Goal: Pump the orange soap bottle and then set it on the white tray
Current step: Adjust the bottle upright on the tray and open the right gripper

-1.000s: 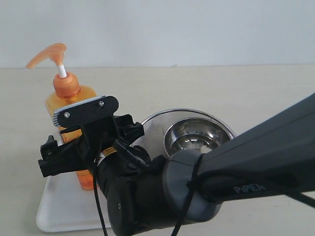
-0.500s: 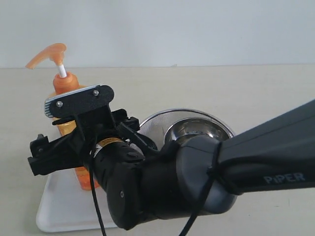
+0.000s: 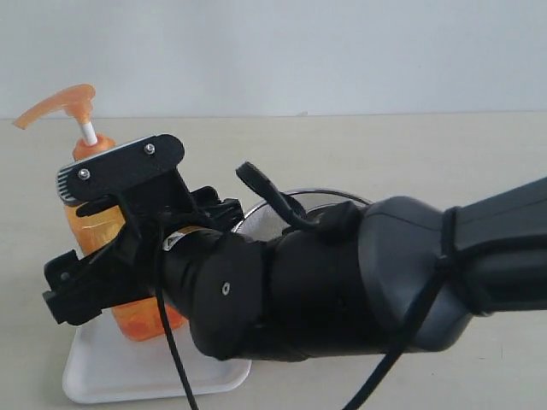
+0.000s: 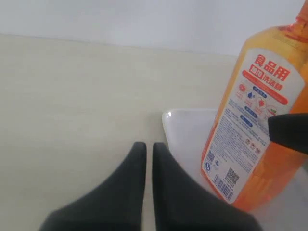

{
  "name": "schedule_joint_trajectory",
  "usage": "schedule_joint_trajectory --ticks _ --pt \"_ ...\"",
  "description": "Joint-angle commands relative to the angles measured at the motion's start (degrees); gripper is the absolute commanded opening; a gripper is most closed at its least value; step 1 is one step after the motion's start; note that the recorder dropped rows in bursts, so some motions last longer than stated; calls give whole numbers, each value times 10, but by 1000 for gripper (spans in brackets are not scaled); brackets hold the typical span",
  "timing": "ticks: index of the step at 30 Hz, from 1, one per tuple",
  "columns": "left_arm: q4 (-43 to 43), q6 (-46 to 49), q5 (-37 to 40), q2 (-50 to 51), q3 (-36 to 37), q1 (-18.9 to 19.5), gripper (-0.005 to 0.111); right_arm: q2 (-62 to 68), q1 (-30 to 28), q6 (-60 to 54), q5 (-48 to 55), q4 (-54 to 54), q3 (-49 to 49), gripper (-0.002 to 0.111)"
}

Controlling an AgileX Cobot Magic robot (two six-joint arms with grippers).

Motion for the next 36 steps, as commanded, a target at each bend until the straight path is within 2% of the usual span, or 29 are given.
schedule_joint_trajectory --ticks 1,7,10,12,15,19,24,25,27,29,31,32,36 --pt "-5 1 1 -2 2 1 5 -9 -4 -122 4 106 -2 99" --pt "-5 1 1 -2 2 1 5 -49 -4 -192 63 151 -2 99" --pt "-5 1 1 -2 2 1 5 -71 -4 -315 112 248 2 99" --pt "-5 1 1 -2 2 1 5 -90 -4 -369 105 284 31 99" --pt "-5 1 1 -2 2 1 5 -123 -4 -368 67 299 81 99" --pt "-5 1 1 -2 2 1 5 -155 -4 -358 124 302 119 99" --pt "-5 1 1 -2 2 1 5 -156 -4 -345 176 303 121 96" --pt "-5 1 1 -2 2 1 5 -156 -4 -345 176 304 121 90" --pt "-5 1 1 -2 2 1 5 -156 -4 -345 180 304 121 68" --pt "-5 1 1 -2 2 1 5 -156 -4 -352 180 304 121 41" --pt "-5 1 1 -2 2 1 5 -156 -4 -364 183 304 121 6" --pt "-5 1 1 -2 2 1 5 -156 -4 -364 186 304 121 1" --pt "-5 1 1 -2 2 1 5 -162 -4 -367 194 304 131 3"
